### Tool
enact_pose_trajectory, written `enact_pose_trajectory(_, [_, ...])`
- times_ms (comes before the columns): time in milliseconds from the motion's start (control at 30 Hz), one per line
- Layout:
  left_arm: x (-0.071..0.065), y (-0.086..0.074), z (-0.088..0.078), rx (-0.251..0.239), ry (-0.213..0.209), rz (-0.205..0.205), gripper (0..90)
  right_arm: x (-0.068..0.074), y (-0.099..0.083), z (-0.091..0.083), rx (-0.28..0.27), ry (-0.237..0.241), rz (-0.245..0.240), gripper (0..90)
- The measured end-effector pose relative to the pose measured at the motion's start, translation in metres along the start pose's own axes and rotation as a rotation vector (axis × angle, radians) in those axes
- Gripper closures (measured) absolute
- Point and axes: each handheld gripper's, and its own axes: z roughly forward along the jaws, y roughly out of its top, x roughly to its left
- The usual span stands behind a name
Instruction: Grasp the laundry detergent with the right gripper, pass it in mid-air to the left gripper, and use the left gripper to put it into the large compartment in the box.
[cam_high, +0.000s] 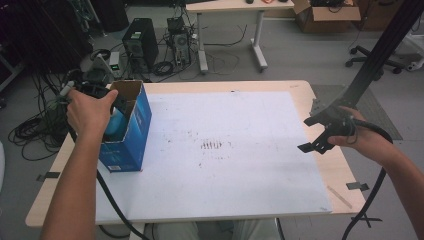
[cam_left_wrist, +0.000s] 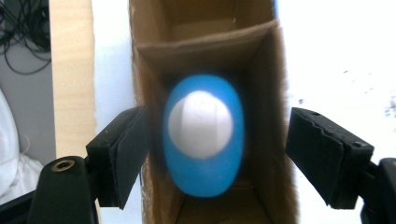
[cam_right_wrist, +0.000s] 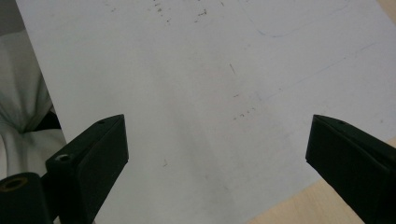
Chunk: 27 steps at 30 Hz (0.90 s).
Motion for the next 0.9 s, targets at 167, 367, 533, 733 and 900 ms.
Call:
enact_pose_trajectory(167, [-0.013,0.000,-0.021,-0.032,-0.011,0.032,21.6,0.003,0.000,-0.004,-0.003,-0.009,-0.002,5.7])
enact_pose_trajectory(367, [-0.036,-0.002,-0.047,-0.063,-0.053,0.090,18.1,0.008,0.000,-0.010,-0.006,-0.014,-0.007,5.9])
enact_pose_trajectory(533, [-0.053,-0.006,-0.060,-0.058,-0.080,0.135,14.9,0.011,-0.001,-0.015,-0.012,-0.022,-0.006,5.9])
enact_pose_trajectory(733, [-0.072,-0.015,-0.067,-0.049,-0.105,0.183,12.9,0.015,-0.004,-0.018,-0.018,-0.025,-0.006,5.9])
enact_pose_trajectory(900, [-0.088,-0.019,-0.070,-0.037,-0.107,0.229,9.3,0.017,-0.006,-0.020,-0.020,-0.026,-0.004,5.9])
